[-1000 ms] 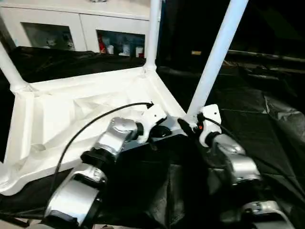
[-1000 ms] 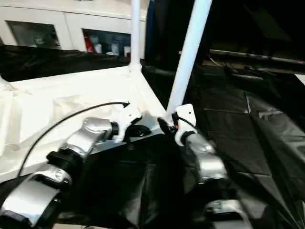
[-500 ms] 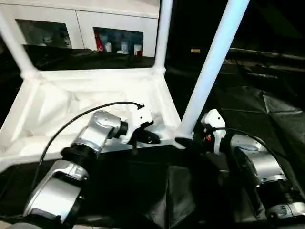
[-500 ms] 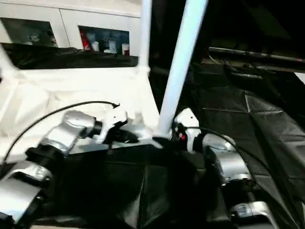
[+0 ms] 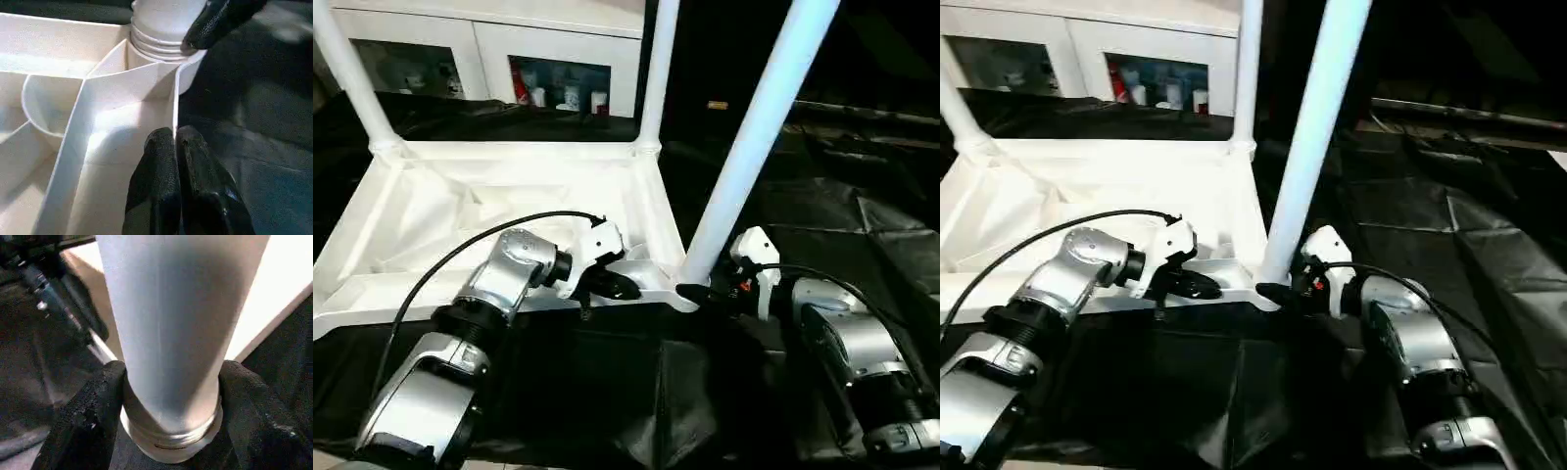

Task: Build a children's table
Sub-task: Rotate leg to tighten

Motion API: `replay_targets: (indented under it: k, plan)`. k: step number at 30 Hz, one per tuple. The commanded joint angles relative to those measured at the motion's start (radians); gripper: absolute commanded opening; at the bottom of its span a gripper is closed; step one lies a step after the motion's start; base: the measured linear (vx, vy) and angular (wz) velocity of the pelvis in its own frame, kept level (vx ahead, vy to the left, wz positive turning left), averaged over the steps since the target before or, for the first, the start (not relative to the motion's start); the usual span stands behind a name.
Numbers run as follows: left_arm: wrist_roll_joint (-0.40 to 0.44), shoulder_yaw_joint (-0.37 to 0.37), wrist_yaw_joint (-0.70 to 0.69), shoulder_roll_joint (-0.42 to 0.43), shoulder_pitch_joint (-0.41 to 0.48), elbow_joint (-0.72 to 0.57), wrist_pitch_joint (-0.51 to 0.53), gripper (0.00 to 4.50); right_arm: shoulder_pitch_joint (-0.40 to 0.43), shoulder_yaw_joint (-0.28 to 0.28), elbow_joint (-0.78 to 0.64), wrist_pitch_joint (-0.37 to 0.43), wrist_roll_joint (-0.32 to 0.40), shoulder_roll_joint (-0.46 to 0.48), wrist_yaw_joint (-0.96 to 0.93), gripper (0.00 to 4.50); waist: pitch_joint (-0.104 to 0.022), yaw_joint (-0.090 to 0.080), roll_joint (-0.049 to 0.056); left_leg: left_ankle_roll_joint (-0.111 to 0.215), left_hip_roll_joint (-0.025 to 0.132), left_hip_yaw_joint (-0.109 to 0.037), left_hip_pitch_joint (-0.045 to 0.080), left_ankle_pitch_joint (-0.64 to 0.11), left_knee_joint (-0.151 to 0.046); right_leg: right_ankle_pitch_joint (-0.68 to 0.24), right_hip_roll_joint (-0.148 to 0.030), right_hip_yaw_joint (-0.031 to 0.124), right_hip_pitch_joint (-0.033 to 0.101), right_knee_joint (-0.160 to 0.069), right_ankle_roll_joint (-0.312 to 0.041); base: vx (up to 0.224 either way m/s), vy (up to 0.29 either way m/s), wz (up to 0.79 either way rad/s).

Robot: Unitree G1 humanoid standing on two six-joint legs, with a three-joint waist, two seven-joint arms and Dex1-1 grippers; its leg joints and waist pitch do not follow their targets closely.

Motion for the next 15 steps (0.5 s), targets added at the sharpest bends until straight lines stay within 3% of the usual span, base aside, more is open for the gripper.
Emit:
replay_targets:
  k: [1,3,6,11,14,15]
  plan:
    - [0.022,0.004,0.156,-0.056,-0.002,0.051,0.029,0.0,-0.001,0.028,0.054,0.01,-0.042,0.049,-0.123,2.6,-0.037,-0.001,-0.001,0.03,0.024,-0.009,0.007,-0.255,-0.068,-0.263,-0.043,0.028,0.035,-0.077,-0.228,0.0,0.0,0.0]
    - [0.03,0.011,0.243,-0.103,-0.008,0.07,0.04,0.0,-0.014,0.005,0.099,0.018,-0.071,0.101,-0.263,2.59,-0.035,-0.006,0.0,-0.005,0.023,-0.015,0.011,-0.318,-0.072,-0.392,-0.043,0.028,0.027,-0.089,-0.181,0.0,0.0,0.0]
    - [0.044,0.0,0.314,-0.17,-0.008,0.08,0.057,0.0,-0.026,-0.019,0.125,0.038,-0.092,0.177,-0.423,2.59,-0.035,-0.008,0.0,-0.011,0.022,-0.018,0.011,-0.342,-0.075,-0.436,-0.043,0.028,0.022,-0.099,-0.14,0.0,0.0,0.0]
    - [0.051,-0.029,0.333,-0.245,-0.005,0.075,0.056,0.0,-0.052,-0.005,0.154,0.031,-0.116,0.27,-0.527,2.59,-0.036,-0.01,0.001,-0.009,0.019,-0.017,0.008,-0.347,-0.076,-0.426,-0.041,0.03,0.018,-0.101,-0.124,0.0,0.0,0.0]
    - [0.062,-0.032,0.341,-0.244,-0.011,0.086,0.043,0.0,-0.058,0.005,0.152,-0.001,-0.124,0.274,-0.526,2.59,-0.038,-0.01,0.001,-0.002,0.019,-0.017,0.007,-0.34,-0.077,-0.393,-0.04,0.029,0.02,-0.099,-0.123,0.0,0.0,0.0]
    - [0.065,-0.032,0.346,-0.241,-0.014,0.09,0.038,0.0,-0.059,0.002,0.153,-0.005,-0.121,0.274,-0.526,2.94,-0.037,-0.009,0.002,0.003,0.019,-0.017,0.004,-0.336,-0.078,-0.383,-0.04,0.03,0.022,-0.098,-0.126,0.0,0.0,0.0]
